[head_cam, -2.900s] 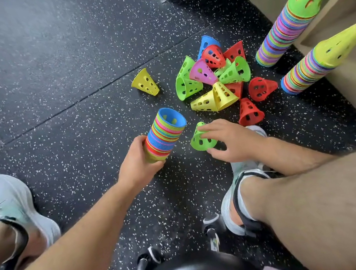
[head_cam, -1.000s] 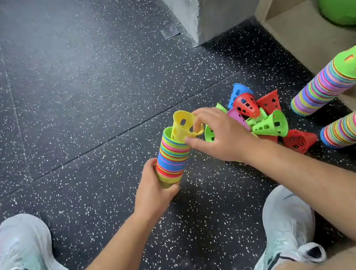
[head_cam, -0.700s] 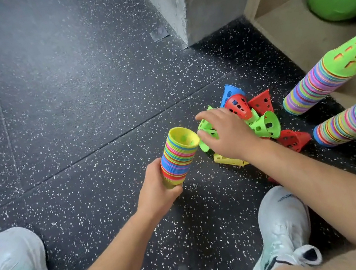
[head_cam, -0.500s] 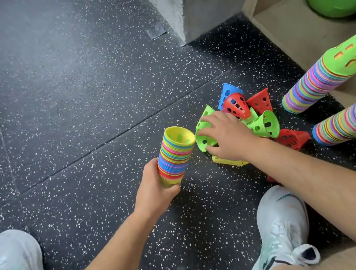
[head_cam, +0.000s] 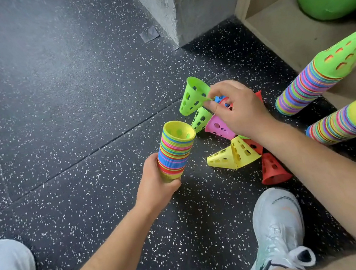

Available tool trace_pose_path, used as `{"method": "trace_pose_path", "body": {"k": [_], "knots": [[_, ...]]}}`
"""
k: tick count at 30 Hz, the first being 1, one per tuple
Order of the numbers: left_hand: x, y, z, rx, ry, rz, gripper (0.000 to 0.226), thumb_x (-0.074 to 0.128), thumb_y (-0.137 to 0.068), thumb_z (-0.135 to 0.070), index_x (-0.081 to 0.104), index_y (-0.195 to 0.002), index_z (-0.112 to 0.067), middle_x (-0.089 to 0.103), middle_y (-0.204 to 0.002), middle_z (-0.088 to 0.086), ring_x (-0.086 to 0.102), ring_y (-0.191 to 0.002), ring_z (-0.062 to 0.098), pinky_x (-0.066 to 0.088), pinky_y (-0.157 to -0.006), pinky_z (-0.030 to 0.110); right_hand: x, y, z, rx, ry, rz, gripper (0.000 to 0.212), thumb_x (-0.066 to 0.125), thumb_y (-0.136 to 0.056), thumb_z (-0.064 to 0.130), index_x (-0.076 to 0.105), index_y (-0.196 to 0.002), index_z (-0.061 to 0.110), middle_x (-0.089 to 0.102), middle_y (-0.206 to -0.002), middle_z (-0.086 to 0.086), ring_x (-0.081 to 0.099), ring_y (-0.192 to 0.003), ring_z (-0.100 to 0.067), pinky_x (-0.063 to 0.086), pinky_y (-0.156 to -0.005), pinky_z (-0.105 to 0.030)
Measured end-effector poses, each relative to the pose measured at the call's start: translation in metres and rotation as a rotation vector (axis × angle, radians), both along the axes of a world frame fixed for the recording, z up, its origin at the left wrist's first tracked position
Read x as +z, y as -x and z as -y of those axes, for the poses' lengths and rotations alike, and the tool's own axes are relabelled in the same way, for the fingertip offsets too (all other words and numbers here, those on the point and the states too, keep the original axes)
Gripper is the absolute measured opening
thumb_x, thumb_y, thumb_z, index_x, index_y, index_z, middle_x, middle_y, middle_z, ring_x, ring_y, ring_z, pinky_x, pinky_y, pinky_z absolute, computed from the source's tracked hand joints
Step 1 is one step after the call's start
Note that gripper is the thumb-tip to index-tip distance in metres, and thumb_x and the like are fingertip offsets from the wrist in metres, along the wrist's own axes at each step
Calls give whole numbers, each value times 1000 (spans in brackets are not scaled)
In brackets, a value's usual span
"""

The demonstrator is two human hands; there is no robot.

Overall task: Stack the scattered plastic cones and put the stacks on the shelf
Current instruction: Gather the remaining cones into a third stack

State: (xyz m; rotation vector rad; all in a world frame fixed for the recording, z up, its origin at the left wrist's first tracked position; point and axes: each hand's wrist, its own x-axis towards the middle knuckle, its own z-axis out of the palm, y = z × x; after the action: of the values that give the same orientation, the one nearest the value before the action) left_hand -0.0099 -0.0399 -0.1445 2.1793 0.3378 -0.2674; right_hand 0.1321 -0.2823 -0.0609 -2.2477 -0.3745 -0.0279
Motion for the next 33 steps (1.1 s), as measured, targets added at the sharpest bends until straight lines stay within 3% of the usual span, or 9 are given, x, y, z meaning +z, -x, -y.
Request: {"method": "trace_pose_path", "body": {"k": [2, 6, 10, 13, 18, 21, 25, 30, 33], "knots": [[0, -4, 2, -10, -5, 8, 71, 81, -75, -17, 46, -137, -23, 56, -125, -4, 59, -108, 11, 50, -94, 30, 10, 2, -2, 57, -15, 14, 9, 66, -94, 33, 67, -97, 25, 61, -116, 6, 55, -113, -18, 47, -94, -33], [0, -15, 5, -6, -4, 26, 69, 82, -75, -16, 47, -134, -24, 57, -121, -4, 60, -106, 11, 48, -88, 23, 9, 7, -6, 182, 57, -2, 16, 67, -91, 20, 67, -107, 24, 61, -122, 5, 51, -118, -10, 31, -102, -12], [1, -20, 6, -10, 12, 36, 68, 81, -75, -15, 47, -134, -23, 56, -121, -4, 59, -106, 10, 46, -86, 18, -6, 1, -2, 117, 121, -174, 48, 54, -83, 5, 55, -124, 30, 55, -118, 14, 48, -118, -11, 38, -101, -26], [-1, -21, 5, -16, 3, 29, 68, 81, -75, -15, 48, -133, -23, 56, -122, -3, 59, -106, 11, 47, -88, 22, -26, -11, -6, 32, 400, -183, 36, 54, -86, 15, 61, -118, 30, 58, -117, 6, 42, -123, -23, 33, -106, -40], [-5, -21, 2, -26, -8, 14, 66, 80, -75, -16, 47, -131, -26, 55, -120, -4, 58, -105, 10, 40, -81, 7, -59, -22, -15, 93, 581, -225, 33, 56, -93, 35, 62, -125, 32, 58, -137, 6, 35, -135, -20, 18, -113, -37], [-5, -21, 1, -24, -10, 6, 69, 80, -75, -18, 47, -135, -26, 54, -121, -6, 56, -103, 4, 39, -79, 3, -69, -24, -18, 67, 534, -214, 30, 59, -93, 31, 67, -122, 27, 64, -127, 1, 41, -131, -22, 19, -109, -32], [-6, -21, -1, -26, -8, 3, 70, 80, -75, -18, 47, -136, -24, 55, -122, -6, 57, -104, 5, 39, -79, 2, -62, -20, -22, 13, 342, -153, 19, 63, -91, 20, 73, -106, 26, 71, -104, 6, 56, -108, -19, 35, -96, -33], [-4, -20, -1, -28, 1, 10, 68, 81, -77, -19, 47, -135, -25, 56, -122, -5, 57, -104, 5, 40, -81, 7, -23, -16, -14, -110, 17, -53, 34, 63, -91, 14, 63, -123, 25, 70, -102, 6, 64, -96, -12, 53, -87, -36], [-3, -20, -1, -19, 11, 12, 65, 82, -79, -22, 47, -133, -27, 55, -121, -7, 57, -101, 1, 40, -81, 6, 3, -11, -7, -167, -91, 58, 29, 64, -91, 14, 68, -118, 25, 71, -101, 8, 66, -95, -11, 55, -88, -38]]}}
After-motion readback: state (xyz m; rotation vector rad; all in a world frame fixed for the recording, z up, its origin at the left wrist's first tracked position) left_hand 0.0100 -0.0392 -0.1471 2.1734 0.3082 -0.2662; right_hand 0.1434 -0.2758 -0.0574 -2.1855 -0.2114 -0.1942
